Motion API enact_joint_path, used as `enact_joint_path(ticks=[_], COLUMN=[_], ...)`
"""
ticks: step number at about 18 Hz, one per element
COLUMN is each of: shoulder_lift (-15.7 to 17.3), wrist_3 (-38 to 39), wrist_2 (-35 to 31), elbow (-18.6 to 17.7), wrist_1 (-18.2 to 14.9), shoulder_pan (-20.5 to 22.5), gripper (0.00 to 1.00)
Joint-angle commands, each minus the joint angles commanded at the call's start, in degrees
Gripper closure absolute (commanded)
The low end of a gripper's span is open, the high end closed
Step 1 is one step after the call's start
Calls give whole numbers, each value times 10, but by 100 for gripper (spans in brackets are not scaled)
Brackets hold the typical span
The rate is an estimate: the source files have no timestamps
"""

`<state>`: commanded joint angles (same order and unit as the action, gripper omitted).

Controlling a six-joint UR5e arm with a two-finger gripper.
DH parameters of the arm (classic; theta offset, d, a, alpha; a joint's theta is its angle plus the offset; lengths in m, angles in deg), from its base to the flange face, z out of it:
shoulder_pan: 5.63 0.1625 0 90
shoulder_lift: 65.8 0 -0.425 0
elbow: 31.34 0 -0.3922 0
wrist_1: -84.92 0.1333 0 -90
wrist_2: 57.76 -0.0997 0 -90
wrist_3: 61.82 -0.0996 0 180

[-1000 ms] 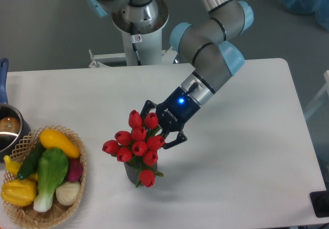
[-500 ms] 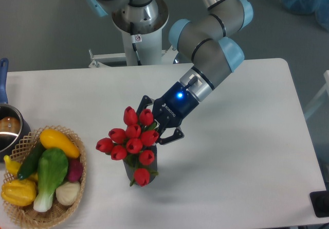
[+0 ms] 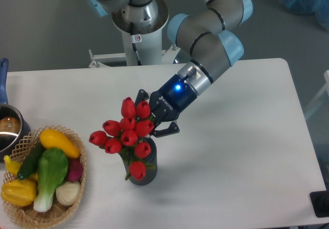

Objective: Pick up the flowers from the vase
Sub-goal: 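Lift the gripped tulip bunch upward out of the grey vase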

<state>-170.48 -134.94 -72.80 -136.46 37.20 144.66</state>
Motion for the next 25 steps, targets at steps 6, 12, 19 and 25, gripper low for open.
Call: enact_joint_path(ticks=[6, 12, 19, 25], shoulder_lift=[25, 33, 42, 53], wrist_3=[19, 33, 56, 60], wrist_2=[20, 62, 62, 92], elbow=[4, 20, 34, 40], wrist_1=[0, -1, -1, -1], shoulder_pan=[6, 23, 35, 45], gripper=[69, 69, 69, 69])
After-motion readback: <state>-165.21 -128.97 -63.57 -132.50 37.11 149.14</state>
